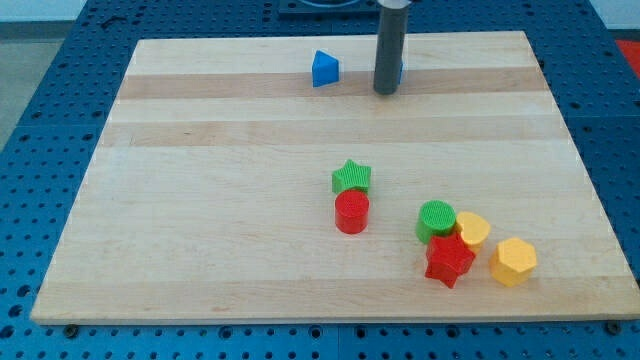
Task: Slide the green star towards top center
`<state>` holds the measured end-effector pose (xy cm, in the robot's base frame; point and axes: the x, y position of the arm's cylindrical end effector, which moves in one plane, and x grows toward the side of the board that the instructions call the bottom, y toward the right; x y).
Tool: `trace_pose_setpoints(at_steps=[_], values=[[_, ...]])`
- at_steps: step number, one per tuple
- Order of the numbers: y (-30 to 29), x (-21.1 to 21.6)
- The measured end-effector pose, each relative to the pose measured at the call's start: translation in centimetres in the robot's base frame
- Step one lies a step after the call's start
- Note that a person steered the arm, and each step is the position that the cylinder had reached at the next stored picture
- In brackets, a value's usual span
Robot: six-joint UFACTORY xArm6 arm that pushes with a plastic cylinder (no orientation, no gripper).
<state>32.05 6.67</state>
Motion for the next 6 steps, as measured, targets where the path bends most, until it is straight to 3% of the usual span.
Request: trace_pose_setpoints(at_steps=[1,4,6], values=[[1.2,5.2],[1.4,10.2],[-4.1,14.7]])
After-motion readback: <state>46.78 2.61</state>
